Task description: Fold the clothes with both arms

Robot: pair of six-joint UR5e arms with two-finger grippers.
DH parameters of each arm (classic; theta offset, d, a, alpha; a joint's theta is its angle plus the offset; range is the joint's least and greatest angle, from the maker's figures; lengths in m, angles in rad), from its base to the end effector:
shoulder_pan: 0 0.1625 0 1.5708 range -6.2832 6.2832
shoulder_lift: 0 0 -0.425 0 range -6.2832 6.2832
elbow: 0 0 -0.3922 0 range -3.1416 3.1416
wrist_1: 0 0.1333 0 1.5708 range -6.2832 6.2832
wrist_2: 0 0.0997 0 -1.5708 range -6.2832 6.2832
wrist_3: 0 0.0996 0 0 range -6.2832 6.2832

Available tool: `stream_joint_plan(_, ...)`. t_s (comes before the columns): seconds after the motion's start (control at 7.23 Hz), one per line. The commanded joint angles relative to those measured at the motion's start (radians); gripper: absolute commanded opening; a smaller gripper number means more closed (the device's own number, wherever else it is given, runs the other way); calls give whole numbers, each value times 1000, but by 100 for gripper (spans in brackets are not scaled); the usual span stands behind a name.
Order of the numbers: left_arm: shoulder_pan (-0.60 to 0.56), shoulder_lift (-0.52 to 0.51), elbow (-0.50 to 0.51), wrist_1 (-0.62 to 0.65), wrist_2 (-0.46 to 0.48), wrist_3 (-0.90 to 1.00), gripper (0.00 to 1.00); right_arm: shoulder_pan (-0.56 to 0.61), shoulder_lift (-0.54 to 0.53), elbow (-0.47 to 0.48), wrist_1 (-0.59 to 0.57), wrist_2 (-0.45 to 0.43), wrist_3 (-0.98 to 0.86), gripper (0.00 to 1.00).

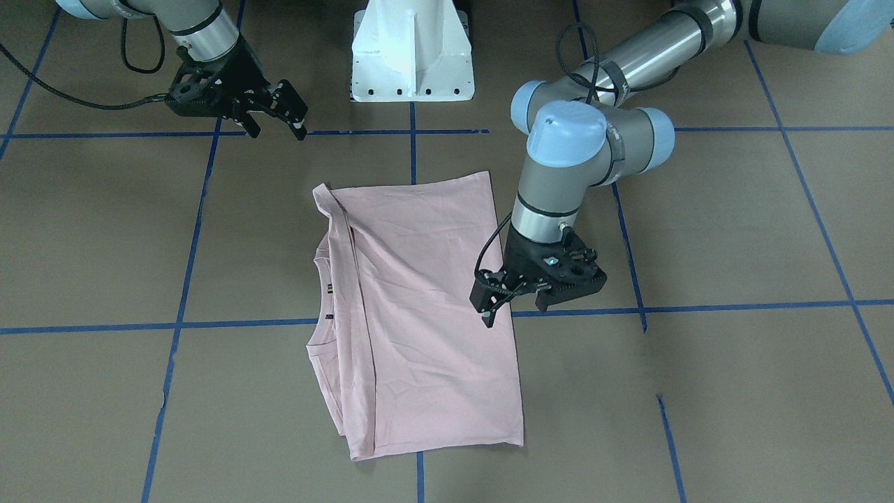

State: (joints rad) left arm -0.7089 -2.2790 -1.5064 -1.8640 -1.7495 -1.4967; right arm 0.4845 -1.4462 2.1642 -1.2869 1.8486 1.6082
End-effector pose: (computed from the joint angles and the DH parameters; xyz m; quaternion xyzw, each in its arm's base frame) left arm 0.4775 -0.5618 0.2276 0.0980 0.4461 -0.2391 0.8569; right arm -0.3777 -0.3186 0.2938 -0.0130 -0.4907 0.1599 0.8564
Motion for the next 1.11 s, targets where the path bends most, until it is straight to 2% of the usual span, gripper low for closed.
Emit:
stream_joint_plan(0.0, 113, 85, -202, 181, -7, -252, 100, 22, 18, -32, 0, 1, -27, 100)
stream_joint_plan(0.28, 263, 96, -218, 253, 92, -448, 100, 22, 30, -46, 0, 1, -27, 100)
stream_joint_plan(0.97, 364, 125, -254, 347, 114, -579, 100, 17, 55, -58, 0, 3, -27, 100)
